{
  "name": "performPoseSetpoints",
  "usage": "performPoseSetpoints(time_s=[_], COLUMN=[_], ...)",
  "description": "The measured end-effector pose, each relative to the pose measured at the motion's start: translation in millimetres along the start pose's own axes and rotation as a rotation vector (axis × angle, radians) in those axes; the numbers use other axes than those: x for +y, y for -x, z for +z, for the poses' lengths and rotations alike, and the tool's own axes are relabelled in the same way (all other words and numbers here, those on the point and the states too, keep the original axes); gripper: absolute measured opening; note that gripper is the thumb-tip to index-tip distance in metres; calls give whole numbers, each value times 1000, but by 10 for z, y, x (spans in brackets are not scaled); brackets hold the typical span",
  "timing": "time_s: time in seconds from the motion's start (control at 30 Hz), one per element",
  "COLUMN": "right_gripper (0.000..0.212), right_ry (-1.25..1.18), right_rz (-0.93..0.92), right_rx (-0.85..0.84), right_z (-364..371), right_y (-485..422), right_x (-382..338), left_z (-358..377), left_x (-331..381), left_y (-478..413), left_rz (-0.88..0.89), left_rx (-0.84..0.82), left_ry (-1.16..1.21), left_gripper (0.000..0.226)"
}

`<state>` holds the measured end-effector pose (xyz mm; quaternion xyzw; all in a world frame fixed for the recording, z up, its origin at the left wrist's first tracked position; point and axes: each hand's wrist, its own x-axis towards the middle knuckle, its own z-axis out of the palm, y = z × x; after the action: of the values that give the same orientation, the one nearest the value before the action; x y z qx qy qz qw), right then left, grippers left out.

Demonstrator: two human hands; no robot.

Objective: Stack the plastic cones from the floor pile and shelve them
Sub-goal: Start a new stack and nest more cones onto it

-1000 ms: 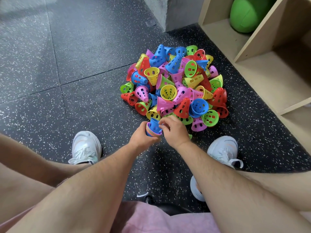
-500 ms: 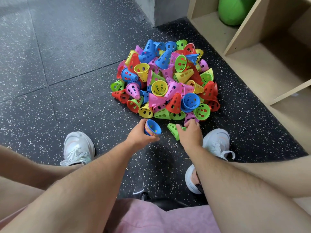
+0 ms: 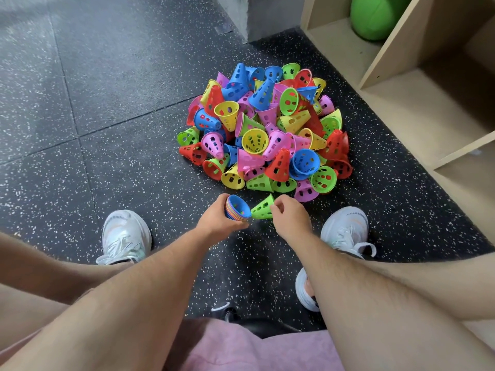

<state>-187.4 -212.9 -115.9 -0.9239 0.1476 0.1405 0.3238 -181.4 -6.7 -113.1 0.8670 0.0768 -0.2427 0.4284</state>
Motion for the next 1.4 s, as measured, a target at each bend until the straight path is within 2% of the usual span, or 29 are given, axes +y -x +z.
performPoseSetpoints(time_s=[0.1,0.27,0.63,0.77,0.87,1.03,1.27,1.4], right_gripper=[15,19,18,18,18,24,26,34], right_ry=[3,-61,-11,9,-29,-128,-153,6], right_rz=[-196,-369,-539,-542,-540,-395,-299,-239], right_rx=[77,200,135,114,30,-86,76,74], right_z=[22,53,182,203,216,203,284,279], right_y=[-16,-85,-124,-135,-119,-132,-370,-484], right_x=[-83,-314,-637,-693,-730,-802,-918,-1020], left_z=[-40,-86,-140,-153,-159,-173,-189,-183], left_x=[-46,-81,24,23,-6,-87,-26,-39], left_y=[16,21,18,-9,-57,-163,-254,-314], left_rz=[-35,-77,-62,-68,-63,-59,-70,-71], left_rx=[21,58,172,211,244,254,240,248], left_ry=[-5,55,189,217,255,254,280,267], left_gripper=[65,61,52,55,58,64,63,62])
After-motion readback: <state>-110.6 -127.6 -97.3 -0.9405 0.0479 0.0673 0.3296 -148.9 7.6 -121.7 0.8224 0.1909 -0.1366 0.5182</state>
